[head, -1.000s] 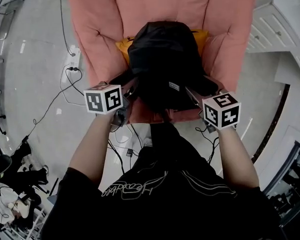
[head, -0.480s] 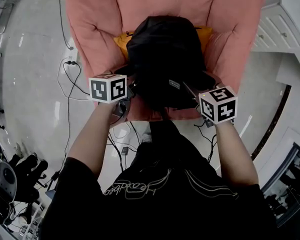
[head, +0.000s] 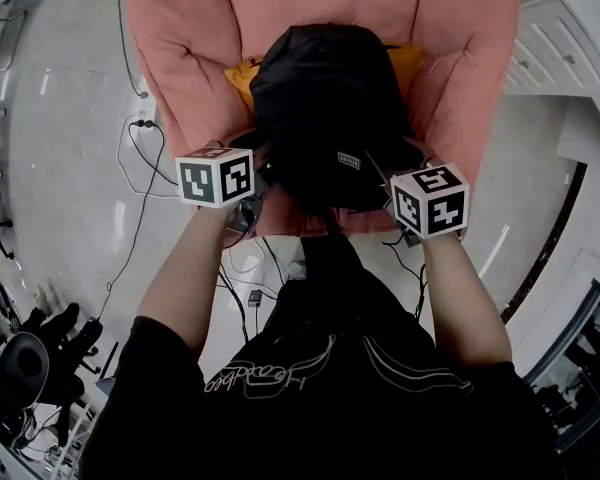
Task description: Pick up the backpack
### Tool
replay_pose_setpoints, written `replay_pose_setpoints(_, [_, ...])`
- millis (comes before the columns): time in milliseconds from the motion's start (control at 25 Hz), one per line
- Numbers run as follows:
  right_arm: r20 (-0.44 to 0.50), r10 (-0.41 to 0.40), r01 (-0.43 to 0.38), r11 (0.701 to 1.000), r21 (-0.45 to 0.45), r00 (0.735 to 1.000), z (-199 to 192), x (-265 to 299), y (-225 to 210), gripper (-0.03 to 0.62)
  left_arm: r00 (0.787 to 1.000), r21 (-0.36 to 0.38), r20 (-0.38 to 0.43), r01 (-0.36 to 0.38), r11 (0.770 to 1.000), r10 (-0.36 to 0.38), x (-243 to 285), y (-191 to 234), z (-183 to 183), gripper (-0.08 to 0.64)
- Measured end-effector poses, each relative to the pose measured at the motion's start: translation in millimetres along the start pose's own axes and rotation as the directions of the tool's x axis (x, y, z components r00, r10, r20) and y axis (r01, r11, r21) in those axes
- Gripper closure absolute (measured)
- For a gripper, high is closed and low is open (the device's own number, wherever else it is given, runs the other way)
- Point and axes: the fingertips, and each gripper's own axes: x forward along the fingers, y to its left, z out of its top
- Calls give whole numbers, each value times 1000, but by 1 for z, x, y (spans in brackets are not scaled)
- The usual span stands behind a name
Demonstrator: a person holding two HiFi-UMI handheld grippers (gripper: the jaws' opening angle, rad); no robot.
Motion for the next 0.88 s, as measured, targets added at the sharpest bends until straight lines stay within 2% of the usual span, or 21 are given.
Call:
replay_pose_setpoints(360, [9, 16, -16, 1000, 19, 1000, -5, -4, 5, 523, 1000, 21, -7, 2, 1000, -2, -8, -13, -7, 479])
replay_pose_setpoints(560, [31, 35, -37, 998, 47, 999, -8, -12, 10, 534, 1000, 17, -6, 15, 1000, -15, -14, -21, -9, 491])
replay_pose_setpoints(880, [54, 22, -25, 998, 58, 998, -12, -25, 17, 536, 1000, 25, 2, 24, 999, -24, -25, -32, -16, 495])
